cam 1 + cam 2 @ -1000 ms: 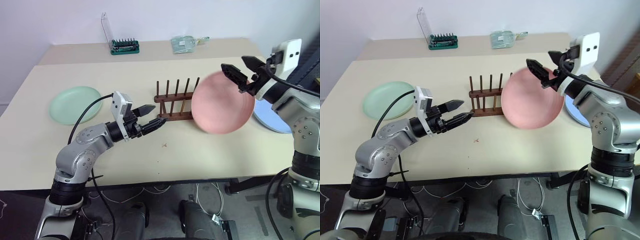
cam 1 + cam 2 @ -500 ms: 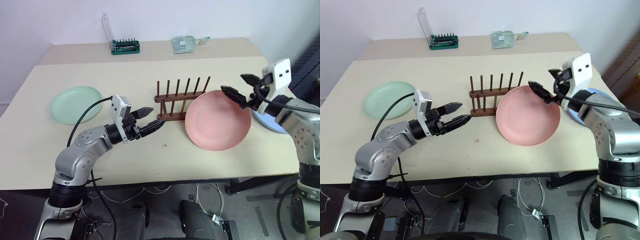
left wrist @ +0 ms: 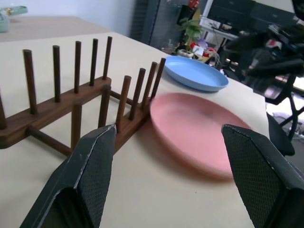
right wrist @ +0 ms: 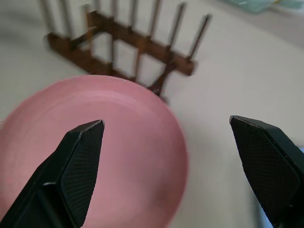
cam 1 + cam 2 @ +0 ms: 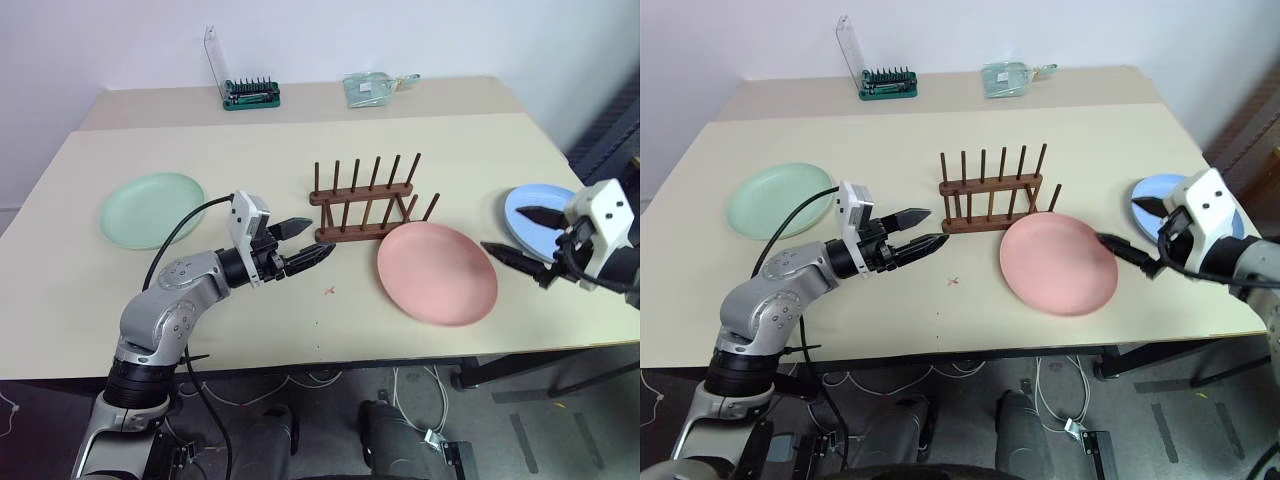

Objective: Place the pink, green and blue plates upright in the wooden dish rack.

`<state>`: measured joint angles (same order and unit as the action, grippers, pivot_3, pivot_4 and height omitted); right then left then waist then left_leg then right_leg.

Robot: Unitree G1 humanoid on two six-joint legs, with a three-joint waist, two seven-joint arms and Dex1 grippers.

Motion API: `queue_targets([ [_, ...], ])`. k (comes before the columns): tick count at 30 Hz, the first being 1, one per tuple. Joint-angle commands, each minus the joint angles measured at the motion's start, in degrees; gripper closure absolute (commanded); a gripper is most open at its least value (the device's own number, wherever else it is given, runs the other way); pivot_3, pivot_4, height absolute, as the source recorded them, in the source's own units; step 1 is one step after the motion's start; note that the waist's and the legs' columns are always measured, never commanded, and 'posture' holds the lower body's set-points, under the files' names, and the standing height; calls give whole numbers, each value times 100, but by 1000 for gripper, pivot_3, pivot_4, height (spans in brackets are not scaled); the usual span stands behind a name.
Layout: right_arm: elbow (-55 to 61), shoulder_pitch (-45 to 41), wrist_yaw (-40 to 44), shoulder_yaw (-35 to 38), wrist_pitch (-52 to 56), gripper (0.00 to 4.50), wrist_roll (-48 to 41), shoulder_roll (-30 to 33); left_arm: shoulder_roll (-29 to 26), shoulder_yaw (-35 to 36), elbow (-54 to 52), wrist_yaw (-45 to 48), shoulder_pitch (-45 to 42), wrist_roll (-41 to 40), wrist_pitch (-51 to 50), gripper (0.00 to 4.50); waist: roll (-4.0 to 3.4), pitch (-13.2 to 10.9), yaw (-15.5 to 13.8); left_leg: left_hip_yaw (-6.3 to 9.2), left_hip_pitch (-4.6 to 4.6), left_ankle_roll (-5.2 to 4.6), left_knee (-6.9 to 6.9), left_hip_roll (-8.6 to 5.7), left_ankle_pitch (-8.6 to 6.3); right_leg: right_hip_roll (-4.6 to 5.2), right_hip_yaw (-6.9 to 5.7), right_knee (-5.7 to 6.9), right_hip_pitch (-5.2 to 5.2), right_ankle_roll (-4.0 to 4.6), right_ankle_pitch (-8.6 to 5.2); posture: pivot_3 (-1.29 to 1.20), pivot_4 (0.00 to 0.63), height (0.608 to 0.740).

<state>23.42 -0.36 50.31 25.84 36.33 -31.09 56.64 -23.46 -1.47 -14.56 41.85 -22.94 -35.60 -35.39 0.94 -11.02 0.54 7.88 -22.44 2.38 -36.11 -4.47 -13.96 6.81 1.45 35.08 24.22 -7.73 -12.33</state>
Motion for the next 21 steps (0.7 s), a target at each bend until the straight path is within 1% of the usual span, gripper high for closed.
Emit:
queue_targets([
  [1, 912, 425, 257, -86, 16, 179, 30, 238, 32, -25, -23, 117, -111, 9, 119, 851, 1, 0, 8, -1, 0, 0, -1, 3, -1, -2, 0, -1, 0, 0, 0, 0, 150, 740],
  [4, 1086, 572, 203, -577, -162, 179, 488, 387, 76, -57, 22, 156, -137, 22, 106, 851, 1, 0, -2, -4, 0, 0, -7, 4, -1, -1, 0, -2, -4, 0, 0, 0, 150, 740],
  [10, 1246, 827, 445, -1303, -317, 179, 870, 575, 99, -52, 1, 192, -80, 36, 87, 851, 3, -1, -31, -4, -1, 0, -7, 3, -1, 0, 0, -3, -5, 1, -1, 0, 150, 740],
  [13, 796, 651, 222, -1889, -612, 179, 1499, 532, 91, -44, -64, 160, -3, 33, 73, 851, 5, 0, -25, -4, 0, 0, -7, 4, -1, 0, 0, -3, -5, 2, -1, 0, 150, 740],
  [16, 555, 612, 183, -2202, -827, 179, 1807, 480, 68, -36, -130, 133, 48, 36, 57, 851, 4, 0, -32, -5, 0, 0, -8, 4, -1, 0, 0, -3, -5, 3, -1, 0, 150, 740],
  [17, 484, 609, 162, -2296, -947, 400, 1937, 474, 56, -27, -155, 120, 68, 36, 52, 851, 4, 0, -39, -4, 0, 0, -7, 4, -1, 0, 0, -3, -5, 2, -1, 0, 150, 740],
  [19, 400, 601, 148, -2383, -1101, 988, 2084, 458, 44, -18, -179, 105, 88, 35, 47, 851, 4, 0, -45, -4, 0, 0, -7, 4, -1, 0, 0, -3, -5, 2, 0, 0, 150, 740],
  [21, 334, 557, 111, -2397, -1089, 1954, 2119, 401, 34, -8, -205, 97, 108, 15, 30, 851, 6, 0, -47, -4, 0, 0, -7, 4, -1, 0, 0, -3, -5, 2, 0, 0, 150, 740],
])
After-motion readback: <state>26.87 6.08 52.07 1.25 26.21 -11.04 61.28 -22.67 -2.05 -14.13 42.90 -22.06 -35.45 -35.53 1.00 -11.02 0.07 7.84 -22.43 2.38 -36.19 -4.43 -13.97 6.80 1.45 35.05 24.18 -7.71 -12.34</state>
